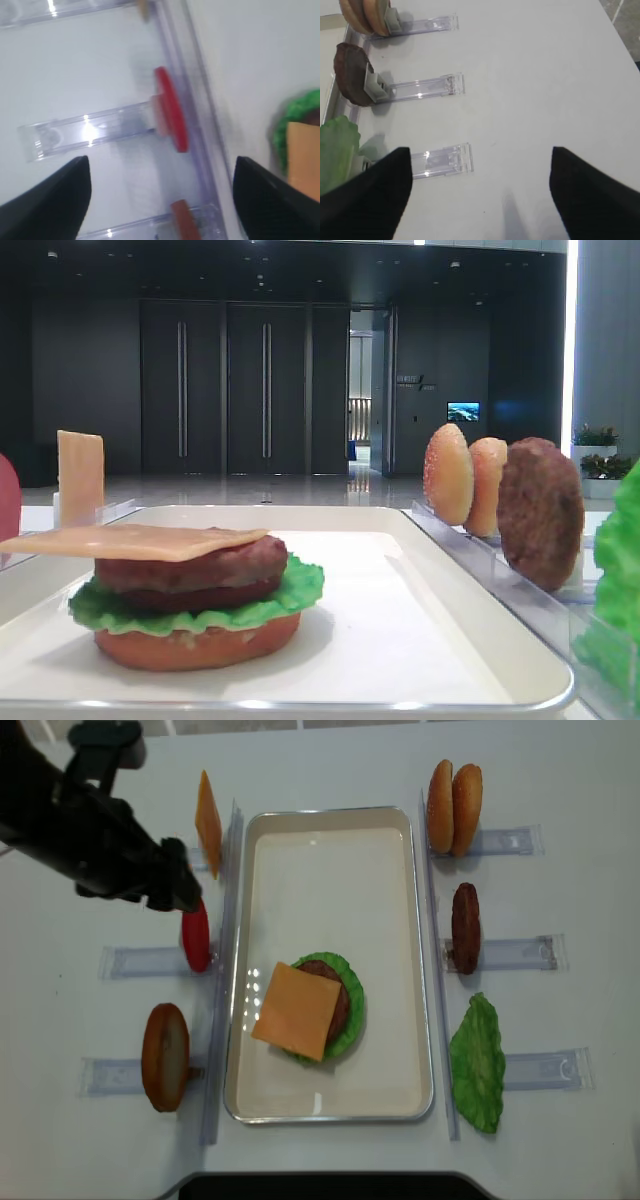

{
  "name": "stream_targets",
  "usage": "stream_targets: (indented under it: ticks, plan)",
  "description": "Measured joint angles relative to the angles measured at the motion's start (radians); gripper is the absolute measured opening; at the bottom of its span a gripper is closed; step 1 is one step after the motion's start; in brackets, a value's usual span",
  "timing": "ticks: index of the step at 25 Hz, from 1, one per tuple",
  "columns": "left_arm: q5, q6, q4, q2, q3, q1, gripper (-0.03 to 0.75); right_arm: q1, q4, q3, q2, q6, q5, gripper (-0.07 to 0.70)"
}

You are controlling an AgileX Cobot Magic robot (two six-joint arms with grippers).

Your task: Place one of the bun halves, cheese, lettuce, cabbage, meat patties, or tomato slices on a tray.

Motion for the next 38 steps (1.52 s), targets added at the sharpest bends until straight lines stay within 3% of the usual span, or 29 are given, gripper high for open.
stream_targets:
  ticks: [5,8,13,18,25,38]
  plan:
    - [0.061,-0.096,0.133,-0.074,0.0,0.125,0.689,0.0,0.0,0.0,0.0,0.0,0.0,0.538]
    - [0.089,-0.155,0.209,-0.112,0.0,0.161,0.689,0.0,0.0,0.0,0.0,0.0,0.0,0.538]
    - [0.134,-0.218,0.265,-0.162,0.022,0.165,0.689,0.0,0.0,0.0,0.0,0.0,0.0,0.538]
    - [0.144,-0.226,0.253,-0.268,0.166,0.165,0.689,0.0,0.0,0.0,0.0,0.0,0.0,0.538]
    - [0.154,-0.228,0.21,-0.515,0.363,0.165,0.689,0.0,0.0,0.0,0.0,0.0,0.0,0.538]
    - [0.207,-0.228,0.23,-0.972,0.54,0.165,0.689,0.0,0.0,0.0,0.0,0.0,0.0,0.538]
